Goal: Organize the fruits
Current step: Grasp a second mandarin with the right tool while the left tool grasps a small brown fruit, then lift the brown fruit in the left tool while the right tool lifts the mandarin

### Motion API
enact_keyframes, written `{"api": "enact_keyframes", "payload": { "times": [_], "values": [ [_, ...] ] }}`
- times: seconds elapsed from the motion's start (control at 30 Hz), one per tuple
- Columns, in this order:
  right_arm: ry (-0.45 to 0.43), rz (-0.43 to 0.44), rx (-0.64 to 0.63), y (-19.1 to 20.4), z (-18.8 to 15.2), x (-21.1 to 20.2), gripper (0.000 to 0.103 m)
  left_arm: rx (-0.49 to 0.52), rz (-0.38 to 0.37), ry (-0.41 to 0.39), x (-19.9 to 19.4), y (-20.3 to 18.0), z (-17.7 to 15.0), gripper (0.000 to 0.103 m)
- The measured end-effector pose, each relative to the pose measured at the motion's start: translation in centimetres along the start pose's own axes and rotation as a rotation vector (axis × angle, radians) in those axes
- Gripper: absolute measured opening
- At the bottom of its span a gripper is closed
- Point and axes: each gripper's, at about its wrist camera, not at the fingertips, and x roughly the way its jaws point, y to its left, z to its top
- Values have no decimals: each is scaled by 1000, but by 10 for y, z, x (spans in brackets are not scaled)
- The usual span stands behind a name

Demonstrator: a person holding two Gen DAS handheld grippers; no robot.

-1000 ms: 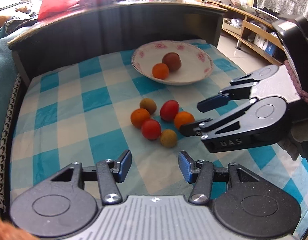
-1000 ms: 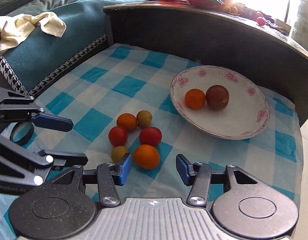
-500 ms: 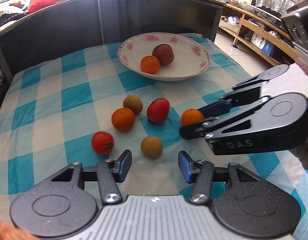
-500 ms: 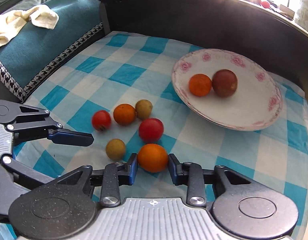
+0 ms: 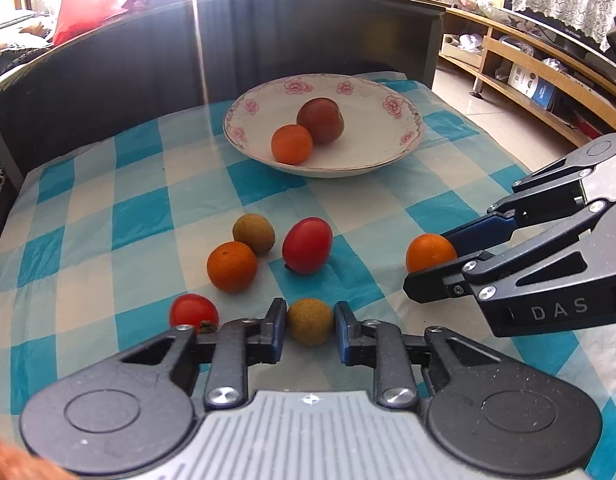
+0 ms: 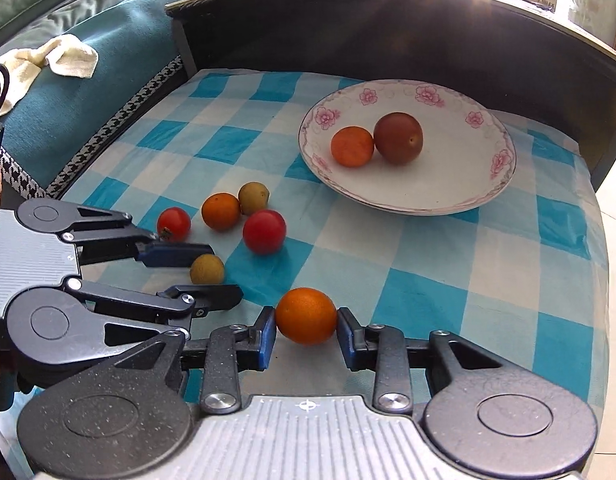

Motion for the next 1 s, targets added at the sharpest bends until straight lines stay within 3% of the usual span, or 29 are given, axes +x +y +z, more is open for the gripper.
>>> {"api": "enact_keyframes", "payload": {
  "times": [0.47,1.0],
  "values": [
    [14,-27,-89,12,-21,-6,27,71,-33,-13,-31,-9,-39,35],
    [-11,14,-88,10,-26,-6,36,65,-43,-33,-32,-3,-42,43]
  ]
}}
